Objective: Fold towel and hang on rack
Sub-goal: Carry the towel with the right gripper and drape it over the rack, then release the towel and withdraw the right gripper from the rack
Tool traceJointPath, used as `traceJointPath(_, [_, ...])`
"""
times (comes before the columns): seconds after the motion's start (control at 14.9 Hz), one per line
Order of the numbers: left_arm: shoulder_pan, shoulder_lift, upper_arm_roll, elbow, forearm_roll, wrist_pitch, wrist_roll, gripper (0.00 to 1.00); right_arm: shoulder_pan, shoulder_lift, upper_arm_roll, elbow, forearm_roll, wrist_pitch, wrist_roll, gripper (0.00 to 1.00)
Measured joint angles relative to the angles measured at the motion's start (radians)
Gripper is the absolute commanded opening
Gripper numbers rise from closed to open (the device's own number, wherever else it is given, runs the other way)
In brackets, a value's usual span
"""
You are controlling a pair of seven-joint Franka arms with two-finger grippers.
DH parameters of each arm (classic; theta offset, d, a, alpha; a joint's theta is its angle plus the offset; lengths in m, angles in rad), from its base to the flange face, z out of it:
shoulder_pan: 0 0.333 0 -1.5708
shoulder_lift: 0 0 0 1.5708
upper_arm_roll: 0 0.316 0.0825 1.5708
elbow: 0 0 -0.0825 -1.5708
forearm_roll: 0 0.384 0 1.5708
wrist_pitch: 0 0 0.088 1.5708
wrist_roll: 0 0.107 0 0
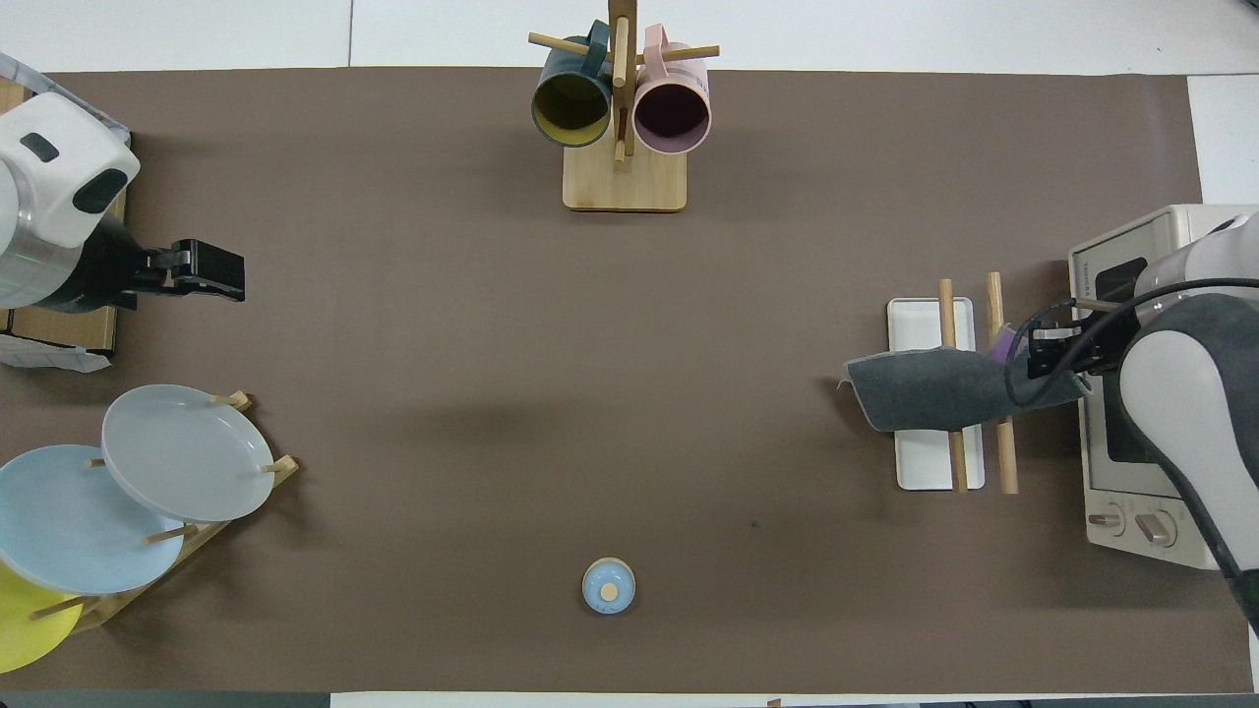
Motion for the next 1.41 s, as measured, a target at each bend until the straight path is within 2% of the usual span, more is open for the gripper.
traceJointPath(0.2, [-0.023,-0.019,0.017,-0.005,0.001,-0.056,0.028,1.00,0.019,-0.013,0.008,0.007,-0.113,0.008,-0.052,0.00])
traceJointPath(0.4, [-0.112,-0.042,0.096,-0.014,0.002,-0.076,0.028,1.00,0.018,-0.020,0.008,0.007,-0.172,0.011,-0.101,0.00])
traceJointPath(0.67, [-0.159,-0.066,0.163,0.006,0.002,-0.081,0.045,1.00,0.008,-0.020,0.000,0.006,-0.199,0.033,-0.151,0.00])
traceJointPath(0.87, [-0.164,-0.068,0.165,0.018,0.002,-0.081,0.046,1.00,-0.005,-0.020,-0.002,-0.007,-0.199,0.034,-0.159,0.00])
traceJointPath(0.94, [-0.165,-0.068,0.164,0.018,0.002,-0.081,0.046,1.00,-0.005,-0.020,-0.002,-0.011,-0.199,0.036,-0.159,0.26])
traceJointPath(1.01, [-0.166,-0.068,0.164,0.018,0.002,-0.080,0.046,1.00,-0.005,-0.020,-0.002,-0.013,-0.199,0.037,-0.159,0.58])
traceJointPath(1.08, [-0.167,-0.068,0.163,0.018,0.002,-0.080,0.046,1.00,-0.005,-0.020,-0.002,-0.014,-0.199,0.037,-0.159,1.00])
traceJointPath(1.41, [-0.167,-0.068,0.163,0.018,0.002,-0.080,0.046,1.00,-0.004,-0.026,0.000,-0.012,-0.199,0.039,-0.159,1.00])
